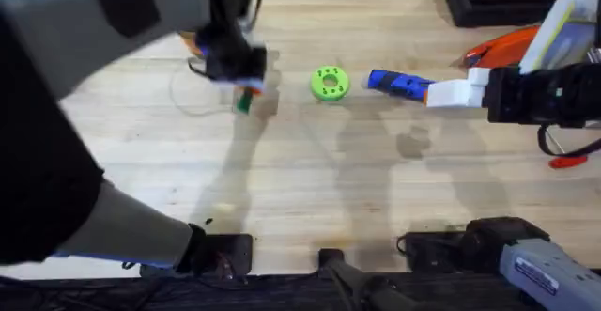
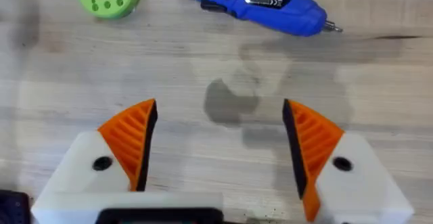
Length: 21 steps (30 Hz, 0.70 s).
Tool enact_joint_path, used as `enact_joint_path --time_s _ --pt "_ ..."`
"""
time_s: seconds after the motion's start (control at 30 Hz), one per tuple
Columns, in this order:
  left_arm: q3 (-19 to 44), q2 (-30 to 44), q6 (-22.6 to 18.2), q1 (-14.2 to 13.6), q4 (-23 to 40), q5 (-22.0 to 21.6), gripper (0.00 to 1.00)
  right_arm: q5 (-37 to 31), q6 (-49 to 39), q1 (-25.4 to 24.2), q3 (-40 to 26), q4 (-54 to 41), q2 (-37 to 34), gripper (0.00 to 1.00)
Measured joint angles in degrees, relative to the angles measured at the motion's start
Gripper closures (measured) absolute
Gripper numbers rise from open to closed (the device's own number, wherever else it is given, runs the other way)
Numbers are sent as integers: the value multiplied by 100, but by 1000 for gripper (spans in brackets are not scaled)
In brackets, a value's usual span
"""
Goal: Pick up the gripper from the table and insert it into the empty holder that is missing its gripper. Then pick up a screw, insert it into the mounting hole, and use the screwdriver to tighten it. Finally, clean up the table by picking up the vegetable and placing it into the bucket.
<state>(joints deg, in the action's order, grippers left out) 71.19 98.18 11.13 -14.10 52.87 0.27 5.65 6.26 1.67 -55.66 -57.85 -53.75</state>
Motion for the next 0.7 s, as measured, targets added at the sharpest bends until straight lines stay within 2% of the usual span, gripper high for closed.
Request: enact_joint_path --time_s 0.13,0.23,0.37,0.53,0.7 --pt "952 -231 -215 247 175 -139 986 0 -2 0 -1 46 1 10" --pt "1474 -404 -513 523 -158 -271 987 0 -2 0 0 46 1 10" --pt "1618 -478 -928 954 -940 -355 987 0 -2 0 0 46 1 9" --pt "1618 -177 -1143 1416 -1751 -409 988 0 -2 0 0 46 2 9" --pt "1618 363 -1215 1569 -2185 -404 988 0 -2 0 0 46 2 9"
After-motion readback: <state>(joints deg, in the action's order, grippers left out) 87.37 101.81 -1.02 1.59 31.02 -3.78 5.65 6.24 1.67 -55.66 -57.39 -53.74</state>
